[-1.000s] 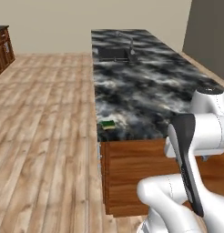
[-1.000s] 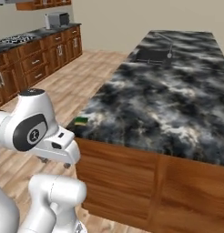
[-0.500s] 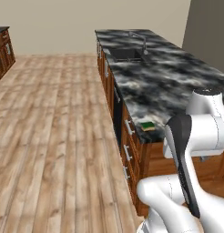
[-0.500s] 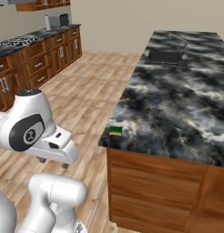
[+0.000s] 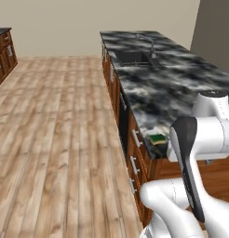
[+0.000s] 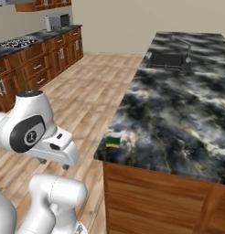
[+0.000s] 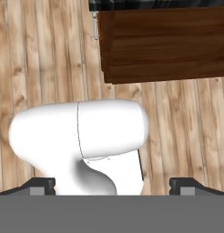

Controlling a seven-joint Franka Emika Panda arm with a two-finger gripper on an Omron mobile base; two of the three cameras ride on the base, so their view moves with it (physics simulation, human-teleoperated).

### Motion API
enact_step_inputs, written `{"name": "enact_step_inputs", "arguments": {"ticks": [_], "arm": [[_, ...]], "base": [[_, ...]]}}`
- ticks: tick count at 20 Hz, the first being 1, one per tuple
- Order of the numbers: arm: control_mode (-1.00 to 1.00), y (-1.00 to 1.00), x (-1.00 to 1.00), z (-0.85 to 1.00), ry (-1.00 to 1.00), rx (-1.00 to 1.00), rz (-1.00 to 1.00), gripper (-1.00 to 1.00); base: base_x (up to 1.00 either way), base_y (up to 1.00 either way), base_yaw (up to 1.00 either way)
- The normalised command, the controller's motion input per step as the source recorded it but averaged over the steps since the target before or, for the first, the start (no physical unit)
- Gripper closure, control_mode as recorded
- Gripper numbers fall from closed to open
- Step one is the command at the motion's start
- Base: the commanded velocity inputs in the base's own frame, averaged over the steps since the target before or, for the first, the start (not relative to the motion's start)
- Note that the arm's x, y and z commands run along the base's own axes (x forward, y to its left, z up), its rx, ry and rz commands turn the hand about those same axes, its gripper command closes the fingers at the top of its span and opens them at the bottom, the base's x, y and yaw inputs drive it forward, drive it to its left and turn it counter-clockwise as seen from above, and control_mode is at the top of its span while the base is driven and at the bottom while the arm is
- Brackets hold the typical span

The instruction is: Place the sponge inside the microwave to prepare for sanitizing.

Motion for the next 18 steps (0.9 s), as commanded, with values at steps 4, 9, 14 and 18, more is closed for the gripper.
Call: {"name": "enact_step_inputs", "arguments": {"ticks": [4,9,14,18], "arm": [[1.00,0.00,0.00,0.00,0.00,0.00,0.00,-1.00],[1.00,0.00,0.00,0.00,0.00,0.00,0.00,-1.00],[-1.00,-0.08,0.11,0.05,-0.02,0.00,0.01,-1.00],[-1.00,-0.26,0.36,0.01,0.00,0.00,0.10,-1.00]], "base": [[0.24,-0.31,0.04],[0.24,-0.30,0.03],[0.12,-0.12,0.01],[0.00,0.00,0.00]]}}
